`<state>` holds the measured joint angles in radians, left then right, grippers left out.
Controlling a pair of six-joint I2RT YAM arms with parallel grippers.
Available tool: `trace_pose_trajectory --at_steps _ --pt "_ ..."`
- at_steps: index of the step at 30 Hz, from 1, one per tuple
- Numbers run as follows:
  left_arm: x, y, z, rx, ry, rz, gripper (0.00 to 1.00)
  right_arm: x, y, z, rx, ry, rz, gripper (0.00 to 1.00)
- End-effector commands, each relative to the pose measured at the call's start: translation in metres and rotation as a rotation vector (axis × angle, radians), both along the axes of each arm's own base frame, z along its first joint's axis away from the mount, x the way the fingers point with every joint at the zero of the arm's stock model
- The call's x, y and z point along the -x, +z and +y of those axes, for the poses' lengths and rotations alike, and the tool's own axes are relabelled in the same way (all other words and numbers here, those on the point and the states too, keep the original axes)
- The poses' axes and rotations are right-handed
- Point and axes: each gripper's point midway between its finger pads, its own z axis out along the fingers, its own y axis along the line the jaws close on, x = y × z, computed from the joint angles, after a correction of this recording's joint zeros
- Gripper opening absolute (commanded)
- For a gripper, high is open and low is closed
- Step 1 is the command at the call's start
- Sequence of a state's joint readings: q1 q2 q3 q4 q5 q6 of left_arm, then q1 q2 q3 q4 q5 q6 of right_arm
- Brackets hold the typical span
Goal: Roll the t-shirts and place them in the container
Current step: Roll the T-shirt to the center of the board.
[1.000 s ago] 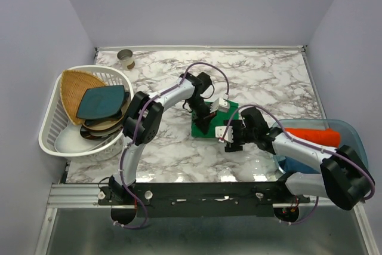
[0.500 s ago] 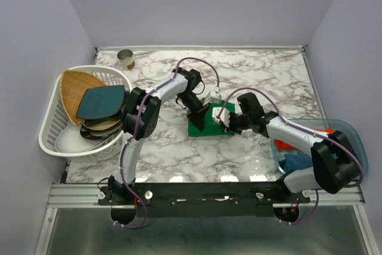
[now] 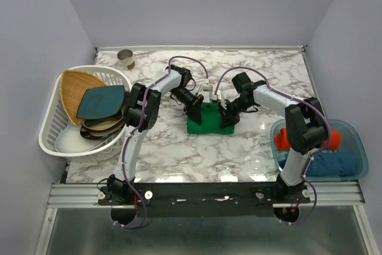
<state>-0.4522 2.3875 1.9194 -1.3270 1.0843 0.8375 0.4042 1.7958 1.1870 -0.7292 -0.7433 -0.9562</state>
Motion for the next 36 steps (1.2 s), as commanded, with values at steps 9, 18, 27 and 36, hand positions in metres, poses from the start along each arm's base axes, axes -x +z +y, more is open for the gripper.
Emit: trace_pose_trajectory --at_steps 9,18,27,36 --pt "-0.032 0.037 0.012 -0.032 0.148 0.149 0.38 0.017 -0.010 -0.029 0.041 -0.010 0.456 0.14" --pt "-0.096 0.068 0.032 -0.142 0.227 -0.421 0.52 -0.001 -0.015 -0.025 0.042 -0.021 0.612 0.14" --pt "-0.118 0.120 0.033 -0.267 0.293 -1.273 0.98 -0.024 -0.031 -0.025 0.115 -0.122 0.710 0.17" --pt "-0.078 0.090 0.025 -0.286 0.205 -1.313 0.98 -0.028 -0.042 -0.024 0.196 -0.231 0.810 0.17"
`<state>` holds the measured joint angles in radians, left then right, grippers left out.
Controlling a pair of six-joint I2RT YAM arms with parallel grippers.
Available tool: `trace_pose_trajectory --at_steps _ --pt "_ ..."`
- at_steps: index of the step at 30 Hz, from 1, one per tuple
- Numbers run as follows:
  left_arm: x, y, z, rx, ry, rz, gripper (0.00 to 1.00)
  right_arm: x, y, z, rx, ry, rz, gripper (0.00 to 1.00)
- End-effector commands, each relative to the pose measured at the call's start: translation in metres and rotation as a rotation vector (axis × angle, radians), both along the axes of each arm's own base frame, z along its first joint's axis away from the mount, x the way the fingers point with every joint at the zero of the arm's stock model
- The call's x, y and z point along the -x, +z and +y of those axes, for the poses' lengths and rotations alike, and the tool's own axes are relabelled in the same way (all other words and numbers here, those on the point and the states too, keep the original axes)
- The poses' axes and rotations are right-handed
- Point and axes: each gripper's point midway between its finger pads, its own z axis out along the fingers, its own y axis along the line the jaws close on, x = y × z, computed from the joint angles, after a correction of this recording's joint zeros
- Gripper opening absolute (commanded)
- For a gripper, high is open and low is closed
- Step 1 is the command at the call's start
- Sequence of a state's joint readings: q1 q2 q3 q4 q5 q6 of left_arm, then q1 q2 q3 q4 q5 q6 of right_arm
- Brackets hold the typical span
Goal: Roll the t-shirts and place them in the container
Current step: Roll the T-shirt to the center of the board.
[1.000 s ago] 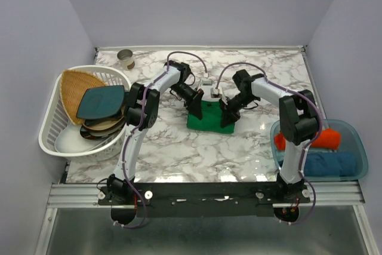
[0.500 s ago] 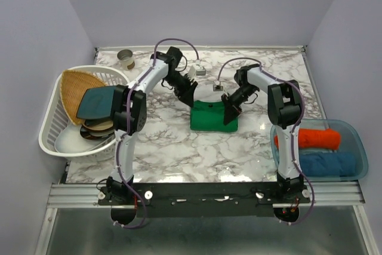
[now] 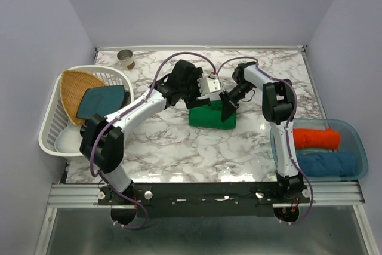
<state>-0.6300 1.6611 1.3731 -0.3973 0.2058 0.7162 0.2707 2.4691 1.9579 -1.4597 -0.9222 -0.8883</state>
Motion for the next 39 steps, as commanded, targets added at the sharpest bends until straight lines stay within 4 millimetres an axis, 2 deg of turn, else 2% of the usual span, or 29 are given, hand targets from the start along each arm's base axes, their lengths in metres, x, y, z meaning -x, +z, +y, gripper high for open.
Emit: trace_pose_trajectory --at_steps 1,2,3,4,5,6,7,10,12,14,16,18,20,26,29,34,39 --pt "0.010 -0.007 0.008 -0.035 -0.022 -0.153 0.98 0.014 -0.020 -0.017 0.130 0.000 0.127 0.17" --pt "0.019 -0.005 0.005 -0.013 -0.048 -0.197 0.97 0.014 -0.021 -0.017 0.130 -0.012 0.142 0.17" --pt "0.039 -0.038 0.015 -0.040 -0.077 -0.188 0.97 0.014 -0.021 -0.016 0.120 -0.026 0.161 0.17" --pt "0.039 -0.004 0.008 0.022 -0.135 -0.360 0.97 0.015 -0.021 -0.015 0.116 -0.040 0.177 0.17" --pt "0.053 -0.005 0.001 0.029 -0.185 -0.405 0.97 0.016 -0.021 -0.016 0.109 -0.054 0.192 0.17" --pt "0.066 -0.024 0.006 0.008 -0.217 -0.409 0.98 0.017 -0.020 -0.016 0.096 -0.062 0.205 0.16" --pt "0.071 -0.015 0.004 0.024 -0.223 -0.458 0.98 0.020 -0.019 -0.016 0.092 -0.060 0.211 0.16" --pt "0.088 -0.033 0.000 -0.015 -0.241 -0.416 0.98 0.035 -0.014 -0.016 0.074 -0.074 0.265 0.12" --pt "0.094 -0.033 -0.001 -0.005 -0.230 -0.387 0.98 0.046 -0.008 -0.013 0.050 -0.097 0.314 0.11" --pt "0.104 -0.023 -0.006 0.036 -0.254 -0.385 0.98 0.051 0.004 -0.011 0.019 -0.103 0.308 0.11" --pt "0.118 -0.018 -0.011 0.070 -0.300 -0.389 0.98 0.055 0.007 -0.010 0.001 -0.113 0.323 0.11" --pt "0.129 -0.020 -0.016 0.076 -0.357 -0.408 0.98 0.059 0.005 -0.010 0.000 -0.108 0.332 0.11" --pt "0.140 -0.031 -0.019 0.060 -0.411 -0.448 0.98 0.060 -0.001 -0.010 0.014 -0.114 0.359 0.10" --pt "0.139 -0.064 -0.017 -0.041 -0.487 -0.615 0.98 0.061 -0.012 -0.005 0.014 -0.160 0.452 0.10" --pt "0.132 -0.075 -0.019 -0.071 -0.476 -0.628 0.98 0.066 -0.019 -0.007 0.022 -0.154 0.472 0.10" --pt "0.117 -0.089 -0.026 -0.110 -0.457 -0.690 0.98 0.064 -0.018 -0.006 0.008 -0.163 0.475 0.11" --pt "0.115 -0.112 -0.029 -0.164 -0.495 -0.665 0.97 0.063 -0.018 -0.005 0.006 -0.172 0.484 0.11"
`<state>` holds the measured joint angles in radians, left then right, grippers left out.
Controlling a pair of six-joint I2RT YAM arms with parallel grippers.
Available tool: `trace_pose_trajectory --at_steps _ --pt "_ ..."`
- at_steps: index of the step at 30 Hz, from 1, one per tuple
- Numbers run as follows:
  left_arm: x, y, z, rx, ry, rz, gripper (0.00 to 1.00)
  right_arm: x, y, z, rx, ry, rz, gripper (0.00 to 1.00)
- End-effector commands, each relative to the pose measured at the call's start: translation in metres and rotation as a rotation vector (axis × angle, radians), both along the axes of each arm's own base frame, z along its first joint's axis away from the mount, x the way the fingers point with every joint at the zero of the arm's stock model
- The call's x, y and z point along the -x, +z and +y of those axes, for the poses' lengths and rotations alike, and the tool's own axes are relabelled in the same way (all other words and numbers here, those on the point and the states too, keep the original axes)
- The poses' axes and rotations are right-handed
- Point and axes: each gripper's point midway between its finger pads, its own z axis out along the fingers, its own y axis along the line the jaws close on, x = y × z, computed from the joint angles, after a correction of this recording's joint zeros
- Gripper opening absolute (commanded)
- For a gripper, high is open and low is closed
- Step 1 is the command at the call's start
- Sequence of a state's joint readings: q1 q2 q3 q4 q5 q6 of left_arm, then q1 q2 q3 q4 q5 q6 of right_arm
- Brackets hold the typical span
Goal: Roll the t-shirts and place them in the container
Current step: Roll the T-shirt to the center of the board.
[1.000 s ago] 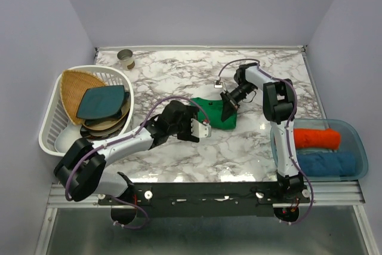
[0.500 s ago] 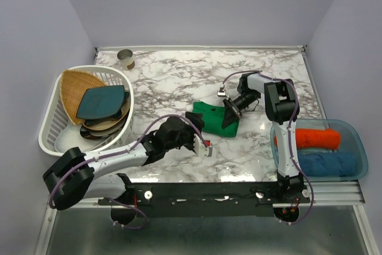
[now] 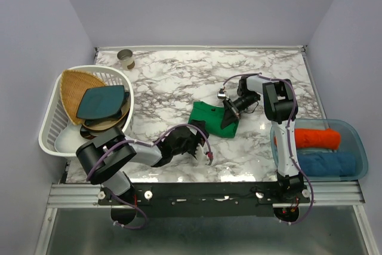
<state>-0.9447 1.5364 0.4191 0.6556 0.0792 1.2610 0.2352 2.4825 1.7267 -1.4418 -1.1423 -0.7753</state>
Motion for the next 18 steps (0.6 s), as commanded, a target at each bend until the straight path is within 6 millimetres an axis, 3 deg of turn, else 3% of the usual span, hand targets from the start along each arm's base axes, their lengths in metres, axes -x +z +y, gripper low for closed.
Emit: trace_pose_trajectory --at_steps 1,8,15,18 --pt "-0.010 0.002 -0.010 -0.003 -0.011 -0.069 0.97 0.022 -0.015 -0.010 0.064 0.037 0.139 0.11" --pt "-0.012 -0.031 -0.001 -0.115 0.017 -0.010 0.91 0.020 -0.014 -0.011 0.057 0.021 0.146 0.12" --pt "-0.021 -0.050 0.003 -0.175 0.054 0.052 0.86 0.020 -0.014 -0.012 0.057 0.018 0.147 0.12" --pt "-0.021 -0.061 0.005 -0.230 0.062 0.137 0.73 0.020 -0.014 -0.012 0.057 0.018 0.147 0.12"
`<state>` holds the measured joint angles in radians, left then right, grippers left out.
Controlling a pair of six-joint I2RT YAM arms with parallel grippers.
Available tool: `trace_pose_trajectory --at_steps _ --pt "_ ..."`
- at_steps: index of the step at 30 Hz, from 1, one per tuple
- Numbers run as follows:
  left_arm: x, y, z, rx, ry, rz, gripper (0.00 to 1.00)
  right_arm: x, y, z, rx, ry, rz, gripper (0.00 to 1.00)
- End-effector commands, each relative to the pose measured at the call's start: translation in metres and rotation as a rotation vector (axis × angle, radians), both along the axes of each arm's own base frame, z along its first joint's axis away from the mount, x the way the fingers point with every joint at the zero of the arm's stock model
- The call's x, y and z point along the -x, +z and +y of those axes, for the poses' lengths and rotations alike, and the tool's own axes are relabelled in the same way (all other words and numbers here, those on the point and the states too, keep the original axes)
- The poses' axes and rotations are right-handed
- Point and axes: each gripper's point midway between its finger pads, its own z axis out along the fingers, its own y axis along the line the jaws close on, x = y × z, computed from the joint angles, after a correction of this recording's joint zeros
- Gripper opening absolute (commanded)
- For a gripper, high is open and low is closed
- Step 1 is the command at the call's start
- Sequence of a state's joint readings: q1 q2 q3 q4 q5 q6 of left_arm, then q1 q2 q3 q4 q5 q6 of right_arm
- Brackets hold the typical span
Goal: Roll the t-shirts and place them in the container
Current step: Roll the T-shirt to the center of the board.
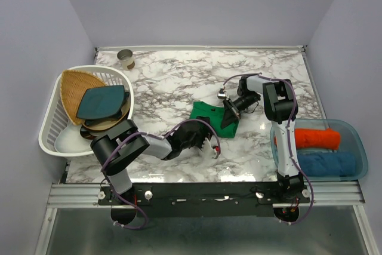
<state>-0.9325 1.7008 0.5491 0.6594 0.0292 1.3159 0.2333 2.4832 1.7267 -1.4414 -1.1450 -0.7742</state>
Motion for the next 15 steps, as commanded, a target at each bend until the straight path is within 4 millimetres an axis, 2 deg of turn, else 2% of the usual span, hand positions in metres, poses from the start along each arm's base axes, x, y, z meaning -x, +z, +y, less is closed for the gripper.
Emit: trace_pose_trajectory --at_steps 1,2,6,9,12,13,14,15 --pt "0.008 -0.051 0.024 -0.191 0.047 0.224 0.69 0.020 -0.014 -0.011 0.059 0.022 0.145 0.13" --pt "0.008 -0.053 0.025 -0.201 0.051 0.250 0.61 0.020 -0.015 -0.012 0.060 0.021 0.146 0.13" --pt "0.008 -0.058 0.029 -0.235 0.069 0.346 0.43 0.020 -0.015 -0.011 0.054 0.020 0.144 0.15" --pt "0.004 -0.059 0.032 -0.269 0.096 0.420 0.36 0.019 -0.013 -0.012 0.041 0.029 0.113 0.29" --pt "0.010 -0.049 0.032 -0.285 0.082 0.574 0.33 0.007 0.007 -0.015 0.019 0.028 0.008 0.48" --pt "0.017 -0.040 0.027 -0.287 0.052 0.652 0.32 0.001 0.024 -0.014 -0.004 0.023 -0.063 0.67" --pt "0.020 -0.036 0.027 -0.297 0.034 0.693 0.32 -0.006 0.035 -0.017 -0.025 0.013 -0.122 0.79" --pt "0.024 -0.033 0.028 -0.309 0.024 0.734 0.31 -0.013 0.046 -0.019 -0.042 0.006 -0.175 0.99"
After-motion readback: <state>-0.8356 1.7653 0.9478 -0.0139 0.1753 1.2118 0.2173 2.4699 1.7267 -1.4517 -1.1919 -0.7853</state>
